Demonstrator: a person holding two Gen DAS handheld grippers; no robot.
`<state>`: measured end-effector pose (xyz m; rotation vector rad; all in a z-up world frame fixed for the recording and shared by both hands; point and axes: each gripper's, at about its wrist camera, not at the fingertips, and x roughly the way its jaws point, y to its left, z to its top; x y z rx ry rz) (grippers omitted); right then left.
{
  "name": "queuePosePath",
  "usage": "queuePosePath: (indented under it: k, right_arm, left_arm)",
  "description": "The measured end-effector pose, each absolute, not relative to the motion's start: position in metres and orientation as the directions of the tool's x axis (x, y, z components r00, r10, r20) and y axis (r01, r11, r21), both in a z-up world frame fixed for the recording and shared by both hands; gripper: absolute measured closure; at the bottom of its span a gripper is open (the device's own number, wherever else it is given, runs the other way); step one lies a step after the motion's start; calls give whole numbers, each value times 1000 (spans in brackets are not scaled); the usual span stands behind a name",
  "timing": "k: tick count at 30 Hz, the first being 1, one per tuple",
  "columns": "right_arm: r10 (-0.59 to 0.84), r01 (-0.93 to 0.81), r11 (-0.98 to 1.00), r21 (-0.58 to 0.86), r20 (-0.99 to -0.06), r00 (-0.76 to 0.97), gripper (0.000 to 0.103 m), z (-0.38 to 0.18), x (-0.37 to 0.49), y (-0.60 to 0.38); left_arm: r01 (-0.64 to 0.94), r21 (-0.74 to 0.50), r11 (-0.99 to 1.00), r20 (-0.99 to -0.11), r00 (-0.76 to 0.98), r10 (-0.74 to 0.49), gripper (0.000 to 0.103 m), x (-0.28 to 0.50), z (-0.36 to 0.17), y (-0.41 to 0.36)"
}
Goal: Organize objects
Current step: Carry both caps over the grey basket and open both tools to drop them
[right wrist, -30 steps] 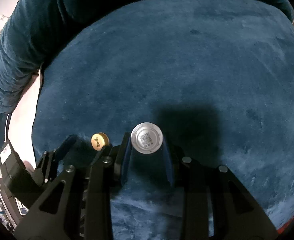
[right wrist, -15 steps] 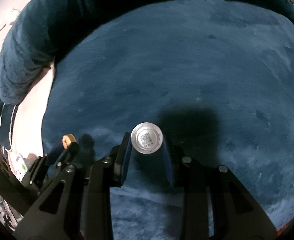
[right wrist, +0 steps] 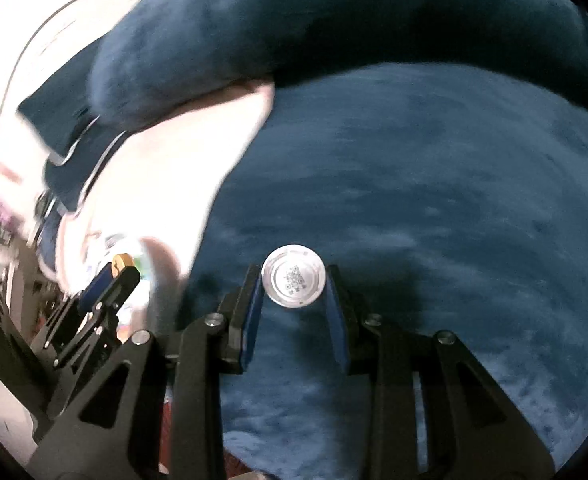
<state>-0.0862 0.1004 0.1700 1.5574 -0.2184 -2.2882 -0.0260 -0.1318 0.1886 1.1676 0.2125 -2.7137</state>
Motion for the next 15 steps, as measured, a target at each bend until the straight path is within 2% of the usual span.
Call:
queuePosePath:
  k: [8, 15]
  right_arm:
    - [-505, 476, -796, 375, -845, -178, 72, 169, -46, -31]
    - [-505, 573, -727, 379, -860, -71, 72, 151, -18, -103]
  left_arm:
    - [420, -55, -906, -738, -628, -246, 73, 52, 193, -225]
    - [468, -47, -882, -762, -588, -272, 73, 81, 181, -259]
